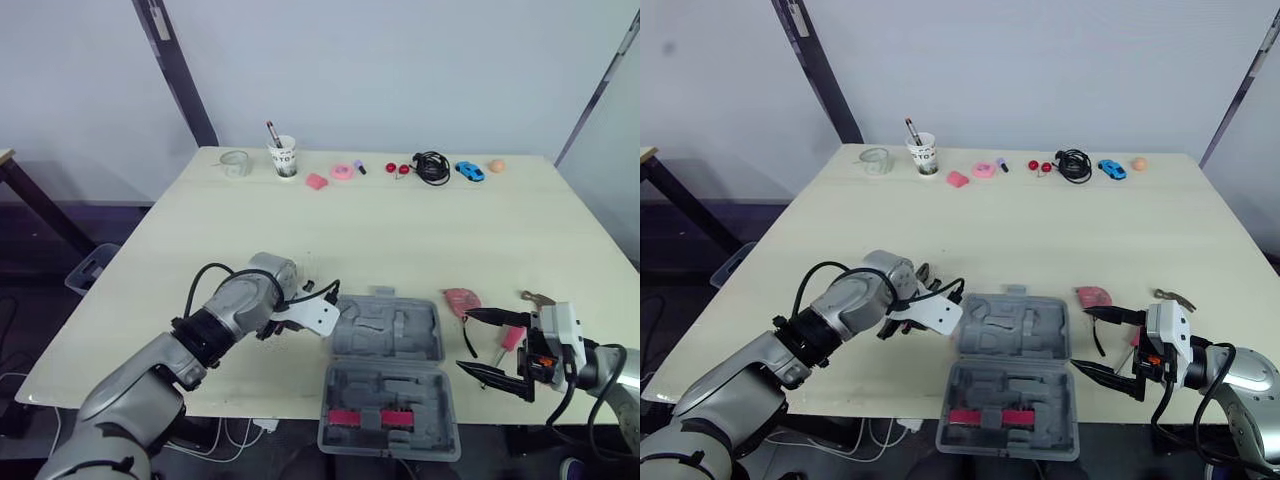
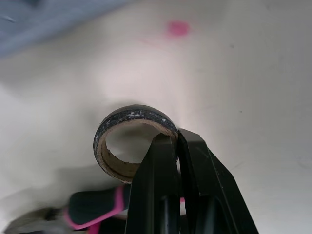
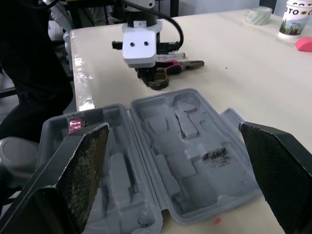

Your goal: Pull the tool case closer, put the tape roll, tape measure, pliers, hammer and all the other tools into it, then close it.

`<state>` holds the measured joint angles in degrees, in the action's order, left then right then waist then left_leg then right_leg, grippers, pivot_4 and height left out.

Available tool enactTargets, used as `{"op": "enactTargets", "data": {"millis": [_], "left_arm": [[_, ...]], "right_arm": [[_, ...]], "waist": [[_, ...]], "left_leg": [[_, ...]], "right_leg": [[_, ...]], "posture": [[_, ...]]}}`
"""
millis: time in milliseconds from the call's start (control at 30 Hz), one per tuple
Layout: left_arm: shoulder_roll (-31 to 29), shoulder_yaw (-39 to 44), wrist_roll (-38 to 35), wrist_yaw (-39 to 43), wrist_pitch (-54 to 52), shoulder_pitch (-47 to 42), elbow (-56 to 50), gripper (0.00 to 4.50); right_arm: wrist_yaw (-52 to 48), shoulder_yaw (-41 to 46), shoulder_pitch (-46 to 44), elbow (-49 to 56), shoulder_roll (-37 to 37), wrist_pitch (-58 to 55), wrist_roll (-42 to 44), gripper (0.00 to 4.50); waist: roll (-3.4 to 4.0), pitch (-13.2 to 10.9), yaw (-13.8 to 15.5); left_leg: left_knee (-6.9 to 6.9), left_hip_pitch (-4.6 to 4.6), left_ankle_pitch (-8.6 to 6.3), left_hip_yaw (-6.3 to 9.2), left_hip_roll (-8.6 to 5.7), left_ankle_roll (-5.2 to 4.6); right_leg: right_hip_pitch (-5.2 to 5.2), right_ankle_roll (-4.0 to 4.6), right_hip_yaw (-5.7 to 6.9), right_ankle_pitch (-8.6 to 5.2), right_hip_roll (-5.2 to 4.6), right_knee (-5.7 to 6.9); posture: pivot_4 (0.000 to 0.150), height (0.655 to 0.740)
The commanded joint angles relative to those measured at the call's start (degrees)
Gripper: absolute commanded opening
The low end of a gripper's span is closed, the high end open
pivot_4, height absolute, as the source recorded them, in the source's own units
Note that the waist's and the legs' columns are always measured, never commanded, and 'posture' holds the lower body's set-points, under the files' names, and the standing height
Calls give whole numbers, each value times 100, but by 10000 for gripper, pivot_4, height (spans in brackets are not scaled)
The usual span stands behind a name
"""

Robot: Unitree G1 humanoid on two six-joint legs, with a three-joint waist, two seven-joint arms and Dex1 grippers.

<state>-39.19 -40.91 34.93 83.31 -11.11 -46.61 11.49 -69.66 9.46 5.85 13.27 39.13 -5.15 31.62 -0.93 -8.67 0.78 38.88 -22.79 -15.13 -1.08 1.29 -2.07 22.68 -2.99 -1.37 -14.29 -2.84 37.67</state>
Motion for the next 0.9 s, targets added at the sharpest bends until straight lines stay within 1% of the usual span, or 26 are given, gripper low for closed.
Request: {"op": "enactTargets", "data": {"millis": [33,100,200,433,667,900], "left_arm": [[-132,447,-308,423,-165,-289,-497,605],[-66,542,-400,603,-337,-463,-689,605],[28,585,-751,892,-696,-612,-961,605],[417,573,-1165,773,-1005,-783,-836,605],[764,602,-1567,680,-1183,-889,-130,605],[1187,654,-1921,556,-869,-1307,1127,605]], "right_arm": [[-59,133,4,9,58,151,30,45000],[-79,151,11,-42,76,190,16,45000],[-93,201,54,-85,103,220,17,45000],[-134,260,115,-183,159,346,2,45000],[-169,234,166,-267,181,472,-43,45000],[-150,181,128,-251,191,474,-89,45000]], "waist": [[-3,-2,-5],[-3,-2,-5],[-3,-2,4],[-4,-2,-10],[-4,-3,-14],[-7,-4,-7]], "left_leg": [[0,-1,0,2,0,0],[0,-2,0,3,0,0],[0,-2,0,3,0,0],[0,-1,0,1,0,-1],[0,1,0,-1,0,0],[0,-1,0,-3,-1,0]], "right_leg": [[0,-2,-1,1,0,-2],[1,-19,-4,9,-1,-4],[1,-21,-5,10,-1,-6],[1,-23,-7,10,1,-4],[1,-23,-8,10,4,-4],[1,-24,-7,10,4,-5]], "posture": [[1500,7400],[1500,7400],[1500,7400],[1500,7400],[1500,7400],[1500,7400]]}}
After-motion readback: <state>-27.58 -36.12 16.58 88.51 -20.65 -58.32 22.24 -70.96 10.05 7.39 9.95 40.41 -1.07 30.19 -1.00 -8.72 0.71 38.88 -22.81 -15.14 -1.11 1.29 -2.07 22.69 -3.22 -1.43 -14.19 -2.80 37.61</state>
